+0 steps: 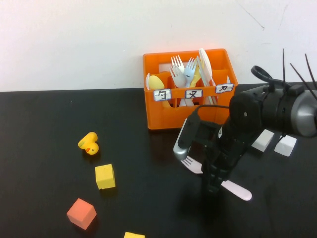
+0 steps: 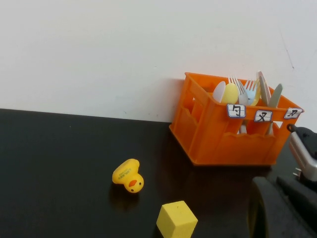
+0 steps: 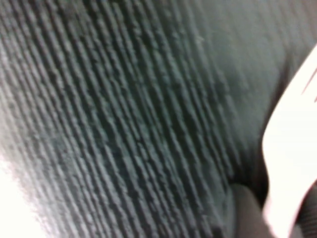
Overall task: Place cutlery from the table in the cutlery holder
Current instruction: Pick up the fork, then place the fork on the box
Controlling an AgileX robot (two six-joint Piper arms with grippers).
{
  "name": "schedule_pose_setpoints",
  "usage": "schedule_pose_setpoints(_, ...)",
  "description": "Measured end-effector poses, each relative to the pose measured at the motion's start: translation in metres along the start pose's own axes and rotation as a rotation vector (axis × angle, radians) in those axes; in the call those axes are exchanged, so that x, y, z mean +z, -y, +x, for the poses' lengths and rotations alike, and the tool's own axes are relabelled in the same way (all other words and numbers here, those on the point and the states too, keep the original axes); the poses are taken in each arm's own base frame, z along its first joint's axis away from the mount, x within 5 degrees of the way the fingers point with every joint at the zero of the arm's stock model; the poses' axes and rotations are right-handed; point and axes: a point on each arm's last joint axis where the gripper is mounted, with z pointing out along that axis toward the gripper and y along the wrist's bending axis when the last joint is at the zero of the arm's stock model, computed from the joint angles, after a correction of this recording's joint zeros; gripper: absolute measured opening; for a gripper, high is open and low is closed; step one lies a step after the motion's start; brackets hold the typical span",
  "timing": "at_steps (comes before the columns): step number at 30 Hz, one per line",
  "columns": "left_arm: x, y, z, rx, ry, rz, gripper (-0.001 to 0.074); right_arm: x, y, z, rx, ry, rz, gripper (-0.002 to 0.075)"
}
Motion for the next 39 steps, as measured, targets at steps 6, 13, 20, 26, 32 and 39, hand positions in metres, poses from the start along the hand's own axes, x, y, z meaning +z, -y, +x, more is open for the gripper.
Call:
schedule_pose_setpoints(6,0.000,0.000,0.000,-0.002,0.000,0.000,-0.0001,0.000,-0.002,-0.001,-0.003,-0.002,-0.002,0.0120)
schedule_pose_setpoints(13,0.000,0.000,0.000,0.004,0.002,-0.002,-0.0001,0.000,-0.001,-0.002,0.004,0.010,0.011,0.0120)
schedule_pose_setpoints(20,0.000,0.000,0.000,0.007,0.003,-0.003,-0.0001,-0.004,-0.002,-0.004,0.042,0.032,0.013,0.0120)
schedule_pose_setpoints(26,0.000,-0.001,-0.001,0.030,0.010,-0.011,-0.0001,-0.046,-0.003,-0.015,0.097,0.187,0.056,0.0120)
schedule_pose_setpoints(32,0.000,-0.001,-0.001,0.033,0.011,-0.013,-0.0001,-0.113,-0.002,-0.027,0.116,0.427,0.207,0.0120)
schedule_pose_setpoints(39,0.000,-0.001,-0.001,0.038,0.012,-0.014,-0.0001,-0.170,0.017,-0.044,0.172,0.822,0.543,0.0120)
